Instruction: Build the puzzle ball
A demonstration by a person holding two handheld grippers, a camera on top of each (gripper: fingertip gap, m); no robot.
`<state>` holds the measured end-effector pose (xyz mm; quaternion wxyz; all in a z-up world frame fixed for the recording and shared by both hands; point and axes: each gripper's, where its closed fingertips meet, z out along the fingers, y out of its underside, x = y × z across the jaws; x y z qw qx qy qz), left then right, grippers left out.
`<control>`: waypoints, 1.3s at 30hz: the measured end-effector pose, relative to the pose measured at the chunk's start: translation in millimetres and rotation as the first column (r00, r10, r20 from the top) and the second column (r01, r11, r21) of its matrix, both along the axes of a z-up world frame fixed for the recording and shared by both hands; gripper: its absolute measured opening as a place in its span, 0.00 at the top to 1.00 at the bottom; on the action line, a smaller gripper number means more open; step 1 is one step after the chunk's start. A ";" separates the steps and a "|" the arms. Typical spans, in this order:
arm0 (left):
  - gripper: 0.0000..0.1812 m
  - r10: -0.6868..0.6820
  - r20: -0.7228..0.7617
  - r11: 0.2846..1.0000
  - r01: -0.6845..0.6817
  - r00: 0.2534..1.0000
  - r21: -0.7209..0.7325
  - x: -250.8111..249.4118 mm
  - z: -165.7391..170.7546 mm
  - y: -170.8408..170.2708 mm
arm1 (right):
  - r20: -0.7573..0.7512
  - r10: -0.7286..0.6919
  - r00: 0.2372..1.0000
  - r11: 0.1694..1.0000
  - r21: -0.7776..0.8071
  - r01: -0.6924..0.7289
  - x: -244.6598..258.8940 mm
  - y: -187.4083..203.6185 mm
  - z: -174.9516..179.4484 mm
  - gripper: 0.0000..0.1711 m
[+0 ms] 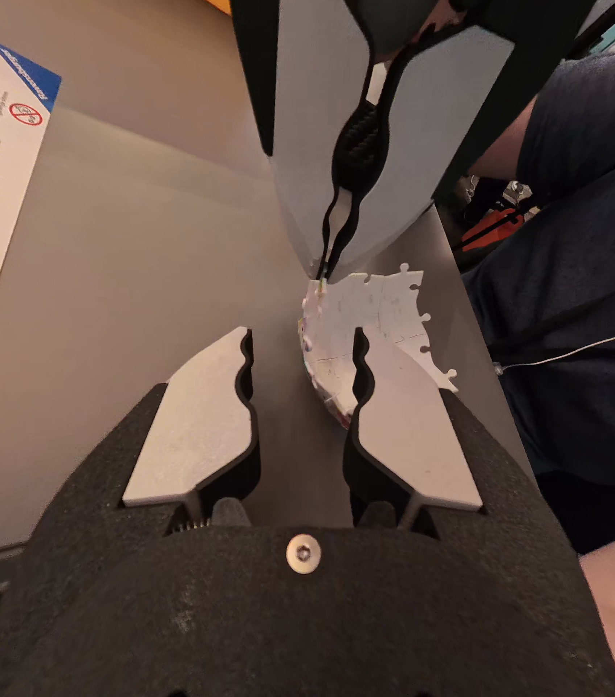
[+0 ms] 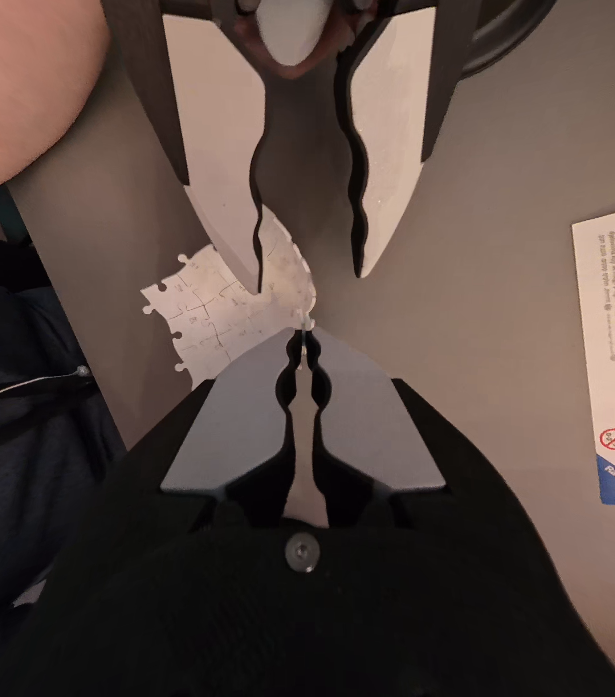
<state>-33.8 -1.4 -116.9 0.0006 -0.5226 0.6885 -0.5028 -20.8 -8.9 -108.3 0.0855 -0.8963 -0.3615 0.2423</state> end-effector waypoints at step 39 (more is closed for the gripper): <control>0.76 0.033 -0.077 0.998 -0.036 0.996 -0.042 -3.5 0.1 7.2 | -0.041 0.128 0.991 0.990 0.069 -0.125 -0.5 3.2 -4.0 0.98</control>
